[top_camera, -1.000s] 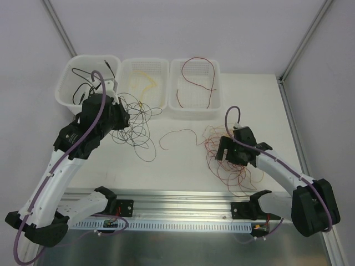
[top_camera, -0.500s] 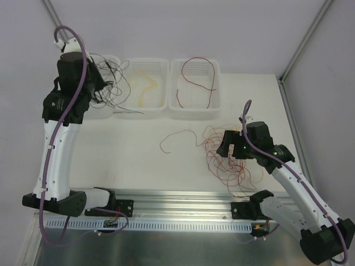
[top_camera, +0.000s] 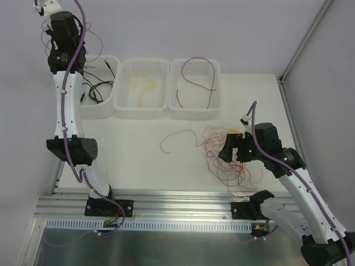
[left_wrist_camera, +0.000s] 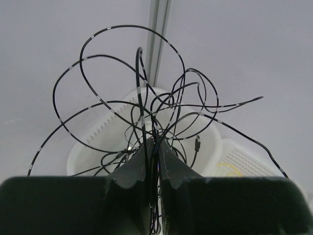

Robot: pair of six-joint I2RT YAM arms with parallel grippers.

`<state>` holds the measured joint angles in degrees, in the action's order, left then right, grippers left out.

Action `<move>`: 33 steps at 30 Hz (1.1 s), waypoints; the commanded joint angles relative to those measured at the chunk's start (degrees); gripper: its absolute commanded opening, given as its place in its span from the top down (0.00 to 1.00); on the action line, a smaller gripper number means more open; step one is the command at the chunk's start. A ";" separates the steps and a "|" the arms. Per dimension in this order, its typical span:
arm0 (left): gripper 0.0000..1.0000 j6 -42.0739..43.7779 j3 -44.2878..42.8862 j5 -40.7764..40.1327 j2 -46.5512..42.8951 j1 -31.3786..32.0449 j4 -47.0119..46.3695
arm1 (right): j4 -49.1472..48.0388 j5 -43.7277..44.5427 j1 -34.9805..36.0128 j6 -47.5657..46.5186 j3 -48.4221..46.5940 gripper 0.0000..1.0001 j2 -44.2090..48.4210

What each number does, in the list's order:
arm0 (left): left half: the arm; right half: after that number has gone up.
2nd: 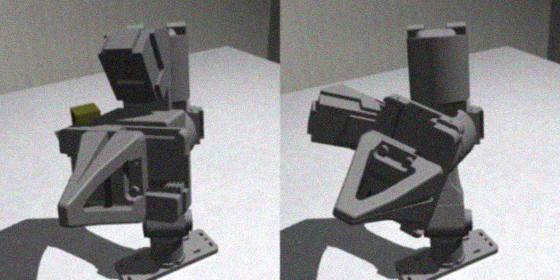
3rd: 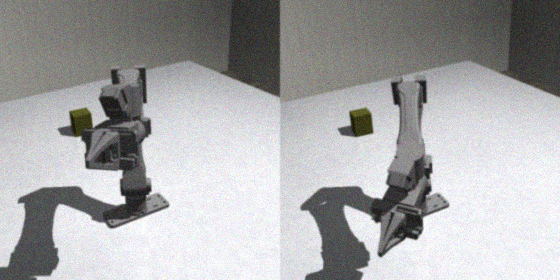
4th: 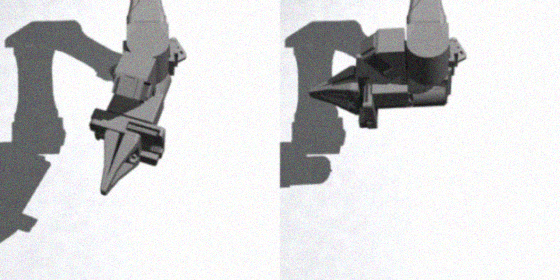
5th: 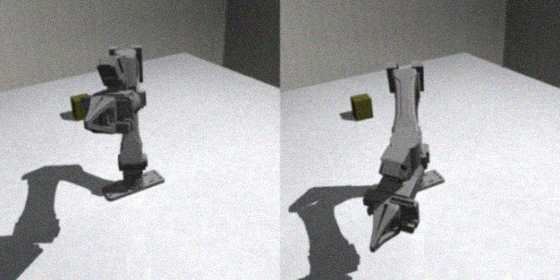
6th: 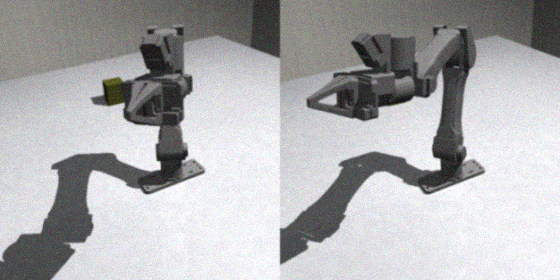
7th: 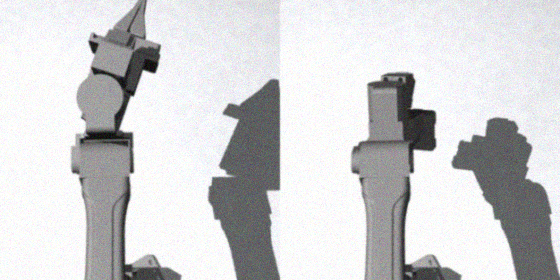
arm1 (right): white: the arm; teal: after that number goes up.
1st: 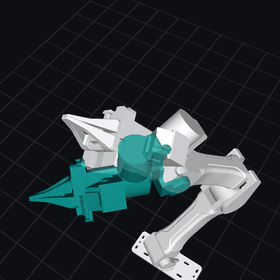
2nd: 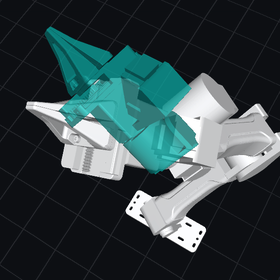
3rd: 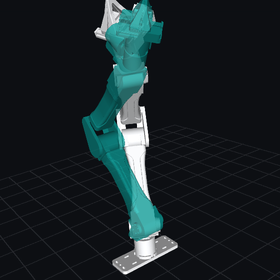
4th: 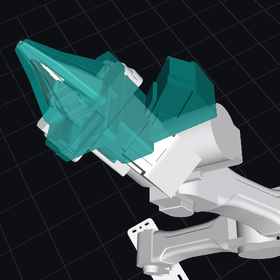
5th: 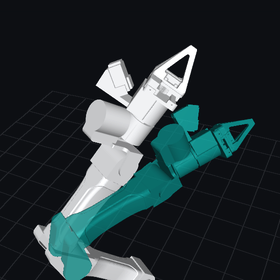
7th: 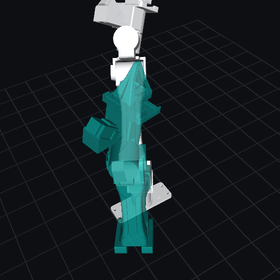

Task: Untangle the cables

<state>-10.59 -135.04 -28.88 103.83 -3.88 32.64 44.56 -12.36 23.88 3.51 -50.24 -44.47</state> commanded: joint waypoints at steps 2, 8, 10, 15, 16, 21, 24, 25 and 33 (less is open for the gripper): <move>0.92 2.24 3.55 -5.30 5.58 -0.25 -7.24 | 0.09 -2.14 0.20 -2.19 -0.48 0.00 -0.35; 0.94 4.43 14.62 -9.96 12.61 -1.13 -18.30 | -0.96 -3.37 0.29 -1.93 2.42 0.00 -1.06; 0.94 4.53 14.73 -8.39 16.20 -2.09 -19.64 | -0.52 -3.20 0.29 -2.01 2.60 0.01 -1.41; 0.90 4.97 18.22 -3.82 20.36 -5.08 -18.06 | -0.78 -2.14 0.20 -2.01 2.43 0.00 -2.20; 0.89 4.70 19.02 -2.51 20.79 -5.43 -17.53 | -0.87 -2.14 0.20 -1.75 2.16 0.00 -2.64; 0.75 1.89 21.48 7.52 21.15 -8.07 -13.22 | -1.31 -1.18 0.20 -0.78 2.25 0.00 -1.85; 0.55 0.58 23.68 11.73 17.30 -8.07 -12.43 | -0.26 0.49 0.20 -1.05 1.64 0.00 -0.27; 0.50 -0.21 24.12 13.22 14.50 -8.07 -12.25 | 0.00 1.97 0.20 -1.22 1.55 0.00 0.08; 0.01 -6.19 33.41 23.25 -1.68 -3.95 -10.94 | 0.98 8.05 0.20 0.80 1.80 0.01 -1.41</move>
<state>-13.78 -104.42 -11.22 112.49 -10.37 22.20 44.56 -7.64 23.88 2.94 -47.51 -45.17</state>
